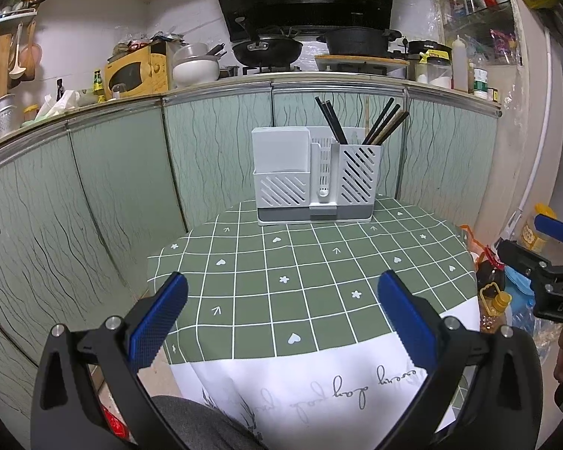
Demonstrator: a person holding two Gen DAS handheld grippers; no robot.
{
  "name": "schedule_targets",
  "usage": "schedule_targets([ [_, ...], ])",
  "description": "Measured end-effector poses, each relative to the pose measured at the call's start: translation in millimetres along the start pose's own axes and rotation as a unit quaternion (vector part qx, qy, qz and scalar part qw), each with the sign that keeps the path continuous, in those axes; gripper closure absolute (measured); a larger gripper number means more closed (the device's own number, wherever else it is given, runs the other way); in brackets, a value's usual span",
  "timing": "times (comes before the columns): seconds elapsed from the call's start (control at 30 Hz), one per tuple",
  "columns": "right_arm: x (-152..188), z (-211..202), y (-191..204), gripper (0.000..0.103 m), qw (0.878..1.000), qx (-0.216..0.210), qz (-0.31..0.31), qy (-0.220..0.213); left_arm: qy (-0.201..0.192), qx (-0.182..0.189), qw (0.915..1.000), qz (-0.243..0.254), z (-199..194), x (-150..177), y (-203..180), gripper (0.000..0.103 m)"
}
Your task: Organize utensils
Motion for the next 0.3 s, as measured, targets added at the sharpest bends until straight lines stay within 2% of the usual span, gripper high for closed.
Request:
schedule_targets([
  [0.3, 0.0, 0.0, -0.2, 0.007, 1.000, -0.001, -0.001, 0.000, 0.007, 0.002, 1.0000, 0.000, 0.6, 1.4, -1.5, 0.004],
])
Point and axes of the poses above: each gripper's, at about its wrist camera, not at the fingertips, and z roughly the way its jaws point, y to its left, x to its underside, the point moved 8 cm from there along z, roughly the way its jaws point, and after that the axes turned 2 degrees about x, right-handed, at the moved point
